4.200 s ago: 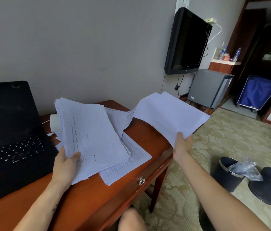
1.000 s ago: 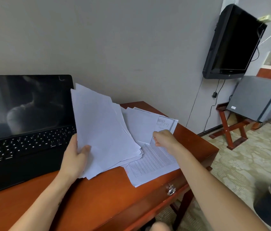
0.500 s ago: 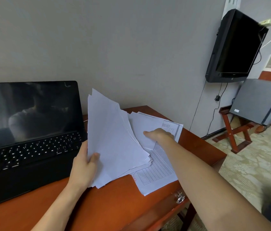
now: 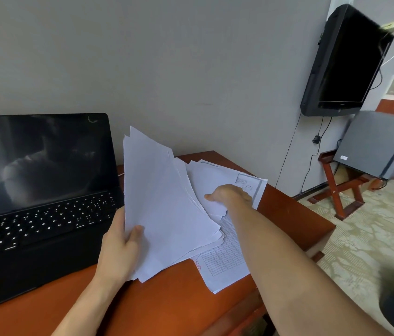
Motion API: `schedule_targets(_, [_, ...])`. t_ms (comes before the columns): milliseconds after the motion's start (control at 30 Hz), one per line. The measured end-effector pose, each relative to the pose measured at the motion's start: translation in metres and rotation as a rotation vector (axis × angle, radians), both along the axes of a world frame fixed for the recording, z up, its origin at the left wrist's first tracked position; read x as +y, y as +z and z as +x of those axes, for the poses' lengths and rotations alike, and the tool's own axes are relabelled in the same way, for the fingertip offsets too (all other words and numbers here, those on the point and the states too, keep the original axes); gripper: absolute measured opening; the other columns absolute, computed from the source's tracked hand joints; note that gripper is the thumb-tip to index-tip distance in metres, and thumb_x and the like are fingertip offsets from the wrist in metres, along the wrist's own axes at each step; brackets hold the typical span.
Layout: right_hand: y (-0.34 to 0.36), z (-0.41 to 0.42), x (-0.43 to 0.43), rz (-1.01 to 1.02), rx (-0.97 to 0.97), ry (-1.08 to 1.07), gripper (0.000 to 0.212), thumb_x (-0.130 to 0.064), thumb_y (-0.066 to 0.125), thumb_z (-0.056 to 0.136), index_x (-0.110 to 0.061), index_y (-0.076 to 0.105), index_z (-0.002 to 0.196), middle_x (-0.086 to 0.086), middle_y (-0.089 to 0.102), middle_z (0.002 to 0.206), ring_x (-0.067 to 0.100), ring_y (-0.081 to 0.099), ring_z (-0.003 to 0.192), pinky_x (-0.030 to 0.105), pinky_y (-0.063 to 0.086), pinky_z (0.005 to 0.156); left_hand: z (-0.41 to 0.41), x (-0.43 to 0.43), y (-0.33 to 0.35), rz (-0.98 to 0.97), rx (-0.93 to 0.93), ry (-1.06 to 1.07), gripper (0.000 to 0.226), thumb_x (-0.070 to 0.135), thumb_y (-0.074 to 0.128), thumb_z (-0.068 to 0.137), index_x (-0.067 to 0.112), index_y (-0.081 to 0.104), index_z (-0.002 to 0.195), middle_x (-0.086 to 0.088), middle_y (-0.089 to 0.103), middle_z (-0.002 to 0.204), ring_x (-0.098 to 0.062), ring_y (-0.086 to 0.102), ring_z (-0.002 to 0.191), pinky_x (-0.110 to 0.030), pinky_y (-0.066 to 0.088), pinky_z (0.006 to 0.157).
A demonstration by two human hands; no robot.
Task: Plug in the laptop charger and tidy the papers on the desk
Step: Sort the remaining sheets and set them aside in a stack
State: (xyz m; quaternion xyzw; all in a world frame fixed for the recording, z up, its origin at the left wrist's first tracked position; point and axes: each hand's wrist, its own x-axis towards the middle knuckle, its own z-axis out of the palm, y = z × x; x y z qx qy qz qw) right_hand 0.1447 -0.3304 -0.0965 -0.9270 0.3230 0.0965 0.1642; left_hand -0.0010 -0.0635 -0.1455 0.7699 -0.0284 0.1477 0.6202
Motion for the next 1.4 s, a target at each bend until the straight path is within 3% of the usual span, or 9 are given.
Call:
schedule_targets(133, [-0.006, 0.004, -0.001, 0.108, -0.072, -0.04, 0.075, -0.073, 0.066, 0.078, -0.013, 0.047, 0.119, 0.014, 0.049, 0.129, 0.037, 0.042, 0.127, 0.049, 0.037, 0.107, 0.0, 0.0, 0.001, -0.009, 0.0, -0.003, 0.051, 0.003, 0.053, 0.104, 0.041, 0.049, 0.137, 0.027, 0.065, 0.118, 0.019, 0.06, 0.103, -0.016, 0.047, 0.083])
schedule_targets(233, [-0.011, 0.0, 0.002, 0.196, -0.215, -0.113, 0.063, -0.061, 0.074, 0.08, -0.015, 0.044, 0.11, 0.015, 0.052, 0.13, 0.037, 0.041, 0.129, 0.052, 0.033, 0.112, 0.001, 0.0, 0.0, -0.009, 0.004, -0.002, 0.051, 0.003, 0.054, 0.104, 0.043, 0.05, 0.136, 0.028, 0.066, 0.117, 0.018, 0.061, 0.103, -0.017, 0.048, 0.085])
schedule_targets(333, [-0.018, -0.004, 0.007, 0.343, -0.43, -0.135, 0.061, -0.036, 0.08, 0.083, -0.01, 0.046, 0.127, 0.01, 0.061, 0.115, 0.036, 0.052, 0.122, 0.046, 0.041, 0.107, 0.002, 0.0, 0.0, -0.013, 0.01, -0.008, 0.052, 0.002, 0.054, 0.104, 0.04, 0.05, 0.139, 0.029, 0.065, 0.119, 0.017, 0.061, 0.105, -0.014, 0.047, 0.084])
schedule_targets(433, [-0.02, -0.01, 0.01, 0.549, -0.682, -0.092, 0.058, -0.011, 0.076, 0.086, -0.003, 0.042, 0.132, 0.014, 0.066, 0.122, 0.036, 0.065, 0.11, 0.038, 0.055, 0.089, 0.002, 0.0, 0.0, -0.007, 0.013, -0.005, 0.051, 0.003, 0.054, 0.103, 0.041, 0.05, 0.138, 0.033, 0.067, 0.114, 0.014, 0.062, 0.106, -0.017, 0.048, 0.086])
schedule_targets(600, [-0.007, -0.021, 0.002, 0.566, -0.879, 0.07, 0.05, -0.005, 0.072, 0.089, -0.006, 0.039, 0.127, 0.012, 0.065, 0.124, 0.031, 0.065, 0.111, 0.033, 0.051, 0.089, 0.002, 0.001, 0.0, -0.031, 0.017, 0.008, 0.049, 0.004, 0.054, 0.103, 0.038, 0.051, 0.138, 0.024, 0.067, 0.121, 0.003, 0.063, 0.111, -0.025, 0.05, 0.092])
schedule_targets(733, [0.009, -0.029, -0.008, 0.581, -0.971, 0.199, 0.043, -0.001, 0.067, 0.092, -0.007, 0.041, 0.126, 0.007, 0.062, 0.125, 0.021, 0.061, 0.11, 0.028, 0.047, 0.088, -0.001, -0.001, 0.004, -0.05, 0.017, 0.021, 0.048, 0.003, 0.054, 0.103, 0.039, 0.049, 0.135, 0.026, 0.064, 0.119, 0.008, 0.061, 0.107, -0.017, 0.048, 0.086])
schedule_targets(900, [0.028, -0.039, -0.027, 0.684, -1.129, 0.181, 0.04, 0.001, 0.069, 0.091, -0.01, 0.044, 0.12, 0.004, 0.062, 0.119, 0.018, 0.062, 0.107, 0.033, 0.051, 0.096, -0.003, -0.001, 0.007, -0.095, 0.009, 0.018, 0.048, 0.003, 0.053, 0.104, 0.039, 0.05, 0.134, 0.026, 0.064, 0.121, 0.006, 0.061, 0.108, -0.013, 0.046, 0.083])
schedule_targets(1200, [0.055, -0.072, -0.076, 0.926, -1.136, 0.06, 0.049, -0.007, 0.075, 0.089, -0.02, 0.046, 0.125, -0.01, 0.063, 0.112, 0.003, 0.061, 0.098, 0.028, 0.05, 0.087, -0.002, 0.001, 0.007, -0.146, -0.004, 0.021, 0.045, 0.003, 0.054, 0.103, 0.036, 0.053, 0.133, 0.017, 0.066, 0.123, -0.004, 0.062, 0.115, -0.026, 0.047, 0.091])
schedule_targets(1400, [0.042, -0.089, -0.094, 1.176, -0.96, -0.069, 0.052, 0.002, 0.077, 0.085, -0.009, 0.055, 0.132, 0.009, 0.069, 0.123, 0.026, 0.069, 0.103, 0.035, 0.059, 0.065, -0.001, 0.001, 0.005, -0.121, 0.011, 0.024, 0.045, 0.004, 0.055, 0.103, 0.03, 0.053, 0.14, 0.013, 0.066, 0.127, -0.014, 0.062, 0.119, -0.037, 0.048, 0.1])
